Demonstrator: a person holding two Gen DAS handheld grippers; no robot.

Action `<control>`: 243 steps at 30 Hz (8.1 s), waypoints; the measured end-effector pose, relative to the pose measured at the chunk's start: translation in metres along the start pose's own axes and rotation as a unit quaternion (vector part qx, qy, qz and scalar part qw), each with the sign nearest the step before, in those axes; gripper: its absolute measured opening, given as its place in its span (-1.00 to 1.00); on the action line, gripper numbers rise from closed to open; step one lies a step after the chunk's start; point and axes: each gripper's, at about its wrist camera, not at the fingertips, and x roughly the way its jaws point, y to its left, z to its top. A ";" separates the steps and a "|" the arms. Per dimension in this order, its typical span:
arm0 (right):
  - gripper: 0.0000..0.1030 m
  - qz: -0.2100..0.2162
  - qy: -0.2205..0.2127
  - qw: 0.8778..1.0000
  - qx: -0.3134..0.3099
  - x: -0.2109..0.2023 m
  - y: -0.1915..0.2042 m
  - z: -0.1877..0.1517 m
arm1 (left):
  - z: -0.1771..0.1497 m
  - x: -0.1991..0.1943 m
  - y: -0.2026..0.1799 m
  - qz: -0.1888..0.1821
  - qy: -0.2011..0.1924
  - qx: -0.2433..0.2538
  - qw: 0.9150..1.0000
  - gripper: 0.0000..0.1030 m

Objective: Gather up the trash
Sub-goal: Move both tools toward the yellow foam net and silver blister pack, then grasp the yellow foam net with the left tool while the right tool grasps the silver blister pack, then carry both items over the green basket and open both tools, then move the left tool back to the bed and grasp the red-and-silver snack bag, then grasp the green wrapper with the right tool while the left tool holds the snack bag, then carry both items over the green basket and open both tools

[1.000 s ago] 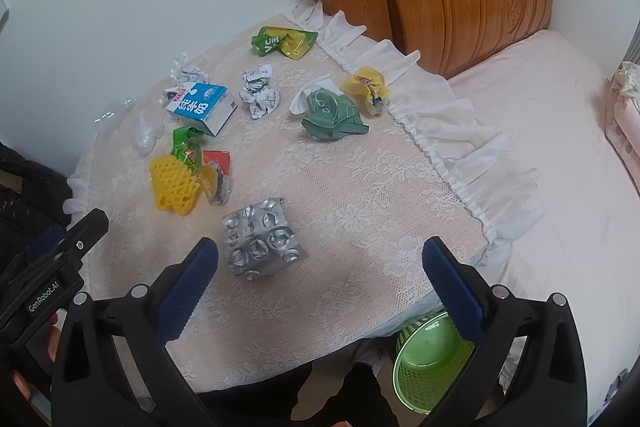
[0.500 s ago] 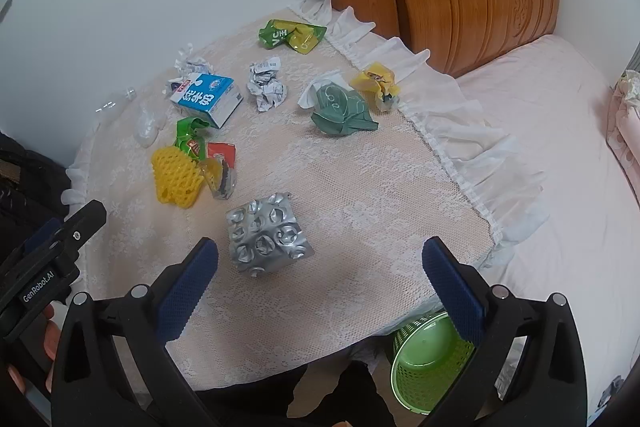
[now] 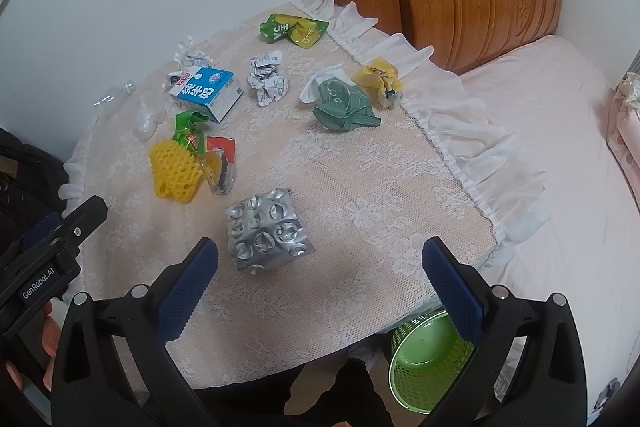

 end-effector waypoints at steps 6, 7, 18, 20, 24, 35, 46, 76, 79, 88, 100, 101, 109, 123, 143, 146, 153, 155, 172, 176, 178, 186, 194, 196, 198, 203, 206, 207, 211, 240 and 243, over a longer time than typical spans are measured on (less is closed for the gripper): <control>0.96 0.001 0.001 1.000 -0.001 0.001 0.000 0.000 | 0.000 0.002 0.001 0.001 0.002 0.002 1.000 0.86; 0.96 0.001 0.001 1.000 -0.002 0.002 0.000 0.000 | -0.001 0.003 0.001 0.001 0.002 0.002 1.000 0.86; 0.96 -0.003 0.007 1.000 -0.003 0.020 -0.005 -0.013 | -0.019 0.043 0.025 -0.031 0.066 -0.006 0.997 0.86; 0.96 0.000 0.013 1.000 0.000 0.026 -0.008 -0.019 | -0.022 0.051 0.027 -0.025 0.071 0.000 0.997 0.86; 0.96 0.003 0.021 1.000 0.008 0.038 -0.015 -0.029 | -0.014 0.063 0.021 -0.034 0.064 0.024 0.997 0.86; 0.96 -0.041 0.008 0.999 -0.003 0.043 -0.015 -0.043 | 0.024 0.143 -0.021 -0.066 0.084 0.102 0.989 0.38; 0.96 -0.030 -0.001 0.999 -0.028 0.063 0.028 -0.033 | 0.018 0.115 0.011 -0.124 0.048 0.125 0.983 -0.28; 0.40 0.011 0.014 1.000 0.001 0.058 0.051 -0.023 | -0.019 0.066 0.038 -0.134 0.026 0.196 0.971 -0.33; 0.40 0.024 -0.009 0.998 0.049 0.025 0.017 -0.043 | -0.027 0.047 0.014 -0.152 0.022 0.224 0.962 -0.33; 0.41 -0.089 -0.024 0.981 0.173 -0.054 -0.137 -0.161 | -0.111 -0.004 -0.139 -0.258 0.053 0.354 0.898 -0.33; 0.41 -0.143 -0.035 0.950 0.275 -0.097 -0.268 -0.273 | -0.247 -0.012 -0.322 -0.304 0.135 0.463 0.822 -0.33; 0.41 -0.141 -0.035 0.950 0.276 -0.098 -0.273 -0.276 | -0.253 -0.013 -0.327 -0.301 0.133 0.466 0.821 -0.33; 0.41 -0.121 -0.032 0.953 0.277 -0.091 -0.291 -0.285 | -0.261 -0.029 -0.338 -0.289 0.101 0.473 0.826 0.66; 0.42 -0.103 0.009 0.965 0.241 -0.046 -0.281 -0.270 | -0.219 -0.044 -0.298 -0.271 0.071 0.428 0.859 0.85; 0.95 -0.152 -0.027 0.961 0.231 -0.054 -0.221 -0.204 | -0.109 -0.038 -0.160 -0.193 -0.006 0.291 0.937 0.85; 0.95 -0.143 -0.046 0.965 0.215 -0.061 -0.203 -0.185 | -0.094 -0.028 -0.135 -0.176 -0.008 0.265 0.948 0.85; 0.95 -0.121 -0.054 0.977 0.165 -0.054 -0.159 -0.141 | -0.065 -0.006 -0.087 -0.143 -0.009 0.207 0.968 0.85; 0.95 -0.113 -0.054 0.980 0.153 -0.049 -0.146 -0.131 | -0.056 0.003 -0.080 -0.130 -0.013 0.196 0.972 0.85; 0.95 -0.057 -0.026 0.991 0.116 0.000 -0.077 -0.063 | 0.006 0.134 -0.079 -0.073 0.035 0.167 0.983 0.55; 0.95 -0.053 -0.024 0.992 0.112 0.012 -0.069 -0.050 | 0.009 0.152 -0.083 -0.065 0.045 0.168 0.983 0.10; 0.95 -0.051 -0.022 0.992 0.112 0.015 -0.068 -0.047 | 0.010 0.152 -0.082 -0.068 0.038 0.164 0.983 -0.20; 0.95 -0.043 -0.013 0.994 0.101 0.028 -0.057 -0.033 | 0.010 0.128 -0.070 -0.089 0.023 0.175 0.980 -0.38; 0.96 -0.004 -0.011 0.999 0.053 0.048 -0.012 0.000 | 0.010 0.079 -0.006 -0.077 -0.003 0.149 0.986 -0.38; 0.95 0.015 -0.010 0.999 0.038 0.059 0.011 0.015 | 0.011 0.074 0.015 -0.065 -0.002 0.133 0.989 -0.38; 0.95 0.037 -0.007 0.999 0.031 0.070 0.033 0.029 | 0.011 0.070 0.036 -0.044 -0.006 0.122 0.992 -0.38; 0.95 0.069 0.005 0.997 0.016 0.108 0.092 0.064 | 0.013 0.065 0.078 -0.013 -0.012 0.101 0.995 -0.38; 0.95 0.060 0.010 0.998 0.015 0.134 0.125 0.083 | 0.015 0.066 0.095 -0.017 -0.009 0.086 0.996 -0.38; 0.95 0.064 0.015 0.998 0.024 0.142 0.133 0.089 | 0.015 0.067 0.099 -0.016 -0.008 0.084 0.996 -0.38; 0.95 0.030 0.031 0.998 0.038 0.170 0.156 0.100 | 0.018 0.074 0.109 -0.021 -0.002 0.080 0.997 -0.38; -0.07 -0.107 0.012 0.984 0.139 -0.014 -0.096 -0.115 | -0.085 -0.010 -0.097 -0.197 0.008 0.297 0.934 -0.38; -0.07 -0.119 0.008 0.976 0.182 -0.027 -0.134 -0.145 | -0.100 -0.020 -0.134 -0.217 0.011 0.333 0.918 -0.37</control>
